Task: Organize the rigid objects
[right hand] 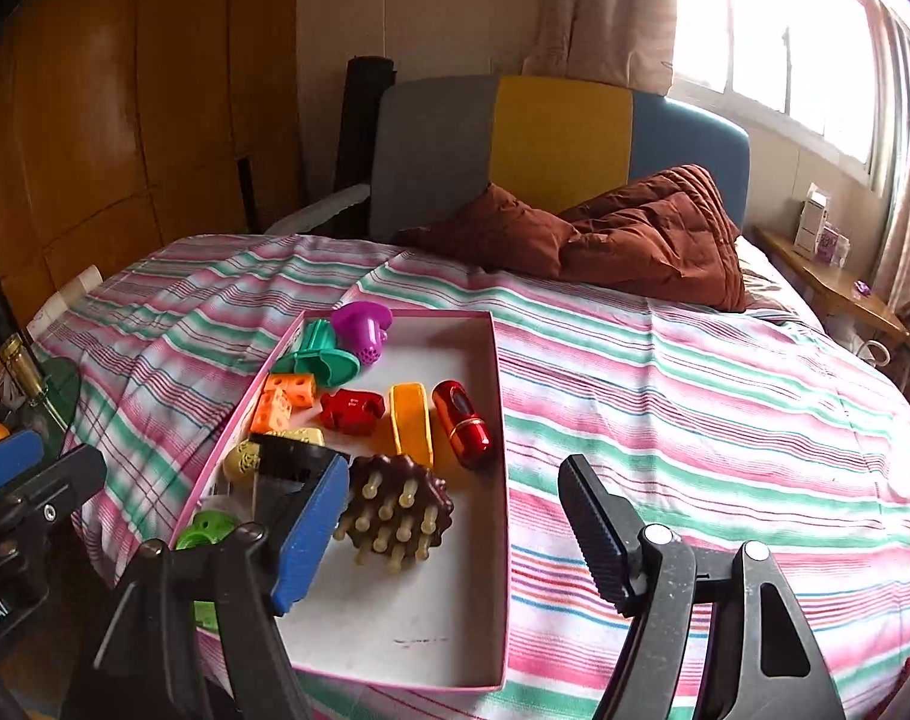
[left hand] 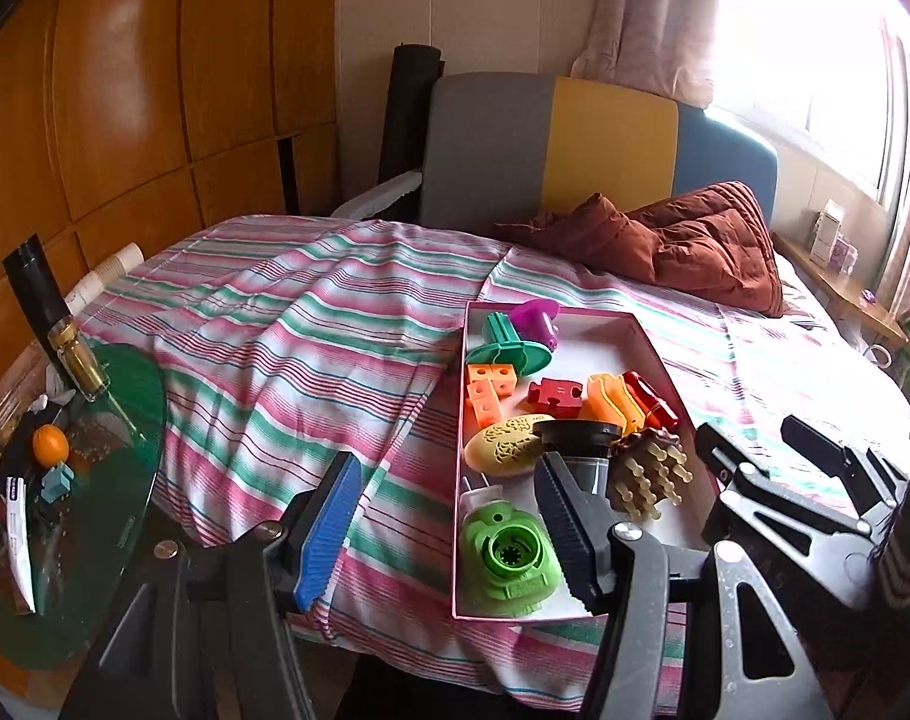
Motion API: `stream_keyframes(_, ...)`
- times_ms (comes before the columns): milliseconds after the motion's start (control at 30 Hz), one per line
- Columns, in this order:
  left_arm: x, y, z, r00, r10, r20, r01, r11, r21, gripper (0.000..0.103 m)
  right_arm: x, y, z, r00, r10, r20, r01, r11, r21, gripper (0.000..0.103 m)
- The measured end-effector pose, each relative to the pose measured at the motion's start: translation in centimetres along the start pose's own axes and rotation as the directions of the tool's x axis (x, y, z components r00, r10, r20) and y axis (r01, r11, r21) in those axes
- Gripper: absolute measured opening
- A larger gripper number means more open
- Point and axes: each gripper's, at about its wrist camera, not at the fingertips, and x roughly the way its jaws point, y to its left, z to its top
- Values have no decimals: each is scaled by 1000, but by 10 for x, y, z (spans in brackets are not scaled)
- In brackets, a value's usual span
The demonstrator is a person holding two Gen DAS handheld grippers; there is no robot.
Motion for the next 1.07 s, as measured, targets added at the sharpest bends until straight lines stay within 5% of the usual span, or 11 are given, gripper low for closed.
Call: stream_keyframes(1067, 0, 1, -3, 1000, 1, 12, -1, 1000, 13, 47, -4, 4, -5, 1000, -6, 7, 6, 1000, -12, 75)
